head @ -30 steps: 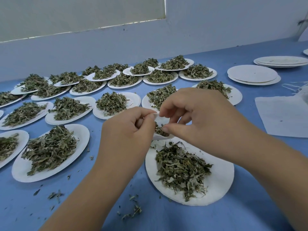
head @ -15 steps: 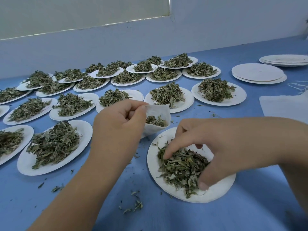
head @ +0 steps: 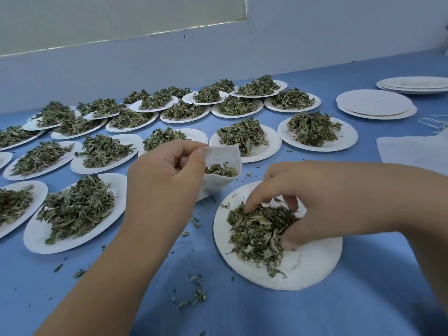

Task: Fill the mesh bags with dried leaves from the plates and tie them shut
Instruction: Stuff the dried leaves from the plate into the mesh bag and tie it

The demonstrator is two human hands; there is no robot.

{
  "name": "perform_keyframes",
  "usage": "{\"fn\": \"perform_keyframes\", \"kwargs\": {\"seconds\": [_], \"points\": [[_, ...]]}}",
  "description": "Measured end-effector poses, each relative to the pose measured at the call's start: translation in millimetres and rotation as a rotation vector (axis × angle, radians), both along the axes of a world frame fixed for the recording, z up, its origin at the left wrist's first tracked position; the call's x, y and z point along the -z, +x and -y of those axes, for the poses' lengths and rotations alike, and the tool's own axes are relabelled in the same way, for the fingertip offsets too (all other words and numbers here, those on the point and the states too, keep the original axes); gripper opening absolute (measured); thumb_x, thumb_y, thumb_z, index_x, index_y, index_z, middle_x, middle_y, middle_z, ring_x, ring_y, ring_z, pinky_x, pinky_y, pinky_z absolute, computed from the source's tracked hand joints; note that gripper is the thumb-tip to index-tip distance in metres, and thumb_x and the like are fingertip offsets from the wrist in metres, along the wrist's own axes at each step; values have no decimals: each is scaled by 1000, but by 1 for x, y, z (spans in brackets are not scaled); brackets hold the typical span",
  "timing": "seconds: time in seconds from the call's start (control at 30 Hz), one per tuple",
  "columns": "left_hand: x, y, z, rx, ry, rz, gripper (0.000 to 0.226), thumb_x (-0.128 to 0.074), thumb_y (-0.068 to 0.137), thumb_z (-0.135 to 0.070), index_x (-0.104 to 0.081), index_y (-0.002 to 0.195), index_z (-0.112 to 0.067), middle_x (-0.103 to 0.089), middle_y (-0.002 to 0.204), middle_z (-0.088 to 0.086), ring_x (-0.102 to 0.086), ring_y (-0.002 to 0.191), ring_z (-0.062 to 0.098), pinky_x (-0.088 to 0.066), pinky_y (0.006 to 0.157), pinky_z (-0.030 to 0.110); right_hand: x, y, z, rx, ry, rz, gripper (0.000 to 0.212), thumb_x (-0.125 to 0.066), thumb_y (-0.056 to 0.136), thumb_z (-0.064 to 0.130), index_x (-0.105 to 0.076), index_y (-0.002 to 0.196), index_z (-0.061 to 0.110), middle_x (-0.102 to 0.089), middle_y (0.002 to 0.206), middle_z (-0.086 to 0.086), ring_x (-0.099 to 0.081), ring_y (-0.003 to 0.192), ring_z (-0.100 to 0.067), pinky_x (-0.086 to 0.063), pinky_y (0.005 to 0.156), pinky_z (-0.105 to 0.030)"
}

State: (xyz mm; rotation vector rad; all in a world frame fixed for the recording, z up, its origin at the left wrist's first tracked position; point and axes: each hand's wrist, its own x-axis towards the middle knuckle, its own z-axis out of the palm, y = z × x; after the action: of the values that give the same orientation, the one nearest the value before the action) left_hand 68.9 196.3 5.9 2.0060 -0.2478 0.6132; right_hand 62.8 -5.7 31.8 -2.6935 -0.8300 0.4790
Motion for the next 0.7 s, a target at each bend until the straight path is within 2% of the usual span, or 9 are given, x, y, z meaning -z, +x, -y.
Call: {"fn": "perform_keyframes", "kwargs": {"seconds": [0.07, 0.13, 0.23, 0.33, 0.47, 0.53, 0.63, 0.7], "points": [[0, 1, 0, 2, 3, 1, 29, -60, 90, -20, -64, 68, -39, -53, 64, 10, -41, 48, 14, -37, 45, 21, 4, 0, -3, -2, -28, 15, 55, -74, 74, 47, -43, 116, 64, -41, 100, 32, -48, 87, 7, -46, 81, -29], [0, 1, 0, 3, 10, 1, 29, -60, 91, -19, -64, 70, -39, -51, 62, 9, -38, 47, 6, -33, 44, 15, 5, 1, -5, 8, -29, 39, 51, -74, 76, 44, -49, 116, 60, -44, 99, 27, -49, 86, 5, -47, 82, -28], [0, 0, -1, 5, 14, 4, 27, -60, 91, -19, -65, 72, -38, -51, 62, 9, -38, 48, 6, -33, 43, 18, 6, 2, -6, 28, -16, 70, 41, -72, 78, 42, -55, 113, 57, -48, 91, 26, -50, 81, 6, -46, 75, -22], [1, 0, -1, 0, 21, 7, 26, -59, 91, -20, -67, 73, -37, -52, 64, 11, -36, 47, 7, -34, 44, 22, 6, 2, -6, 60, -16, 106, 31, -69, 81, 43, -59, 108, 53, -47, 83, 25, -49, 75, 6, -38, 62, -13], [1, 1, -2, -2, 14, 11, 25, -59, 91, -20, -67, 74, -37, -51, 63, 10, -35, 46, 6, -30, 42, 15, 7, 1, -6, 71, 5, 123, 23, -67, 82, 42, -61, 102, 51, -48, 77, 25, -51, 71, 5, -41, 61, -15], [2, 1, -1, 4, 10, 12, 26, -59, 91, -20, -67, 74, -38, -49, 61, 9, -35, 46, 6, -30, 43, 15, 7, 2, -5, 63, 23, 119, 19, -67, 81, 43, -60, 95, 52, -51, 77, 28, -53, 71, 5, -41, 60, -15], [4, 1, 0, 15, 12, 14, 26, -58, 91, -19, -66, 74, -38, -44, 57, 6, -35, 46, 6, -27, 42, 11, 3, 3, -3, 53, 62, 98, 15, -67, 80, 45, -56, 84, 54, -46, 79, 49, -53, 73, 12, -38, 56, -14], [5, 1, 1, 19, 43, 26, 26, -58, 91, -19, -66, 75, -38, -45, 58, 6, -35, 46, 7, -26, 43, 9, 0, 6, 2, 54, 113, 99, 12, -67, 79, 43, -59, 82, 51, -45, 77, 53, -51, 73, 18, -39, 57, -11]]}}
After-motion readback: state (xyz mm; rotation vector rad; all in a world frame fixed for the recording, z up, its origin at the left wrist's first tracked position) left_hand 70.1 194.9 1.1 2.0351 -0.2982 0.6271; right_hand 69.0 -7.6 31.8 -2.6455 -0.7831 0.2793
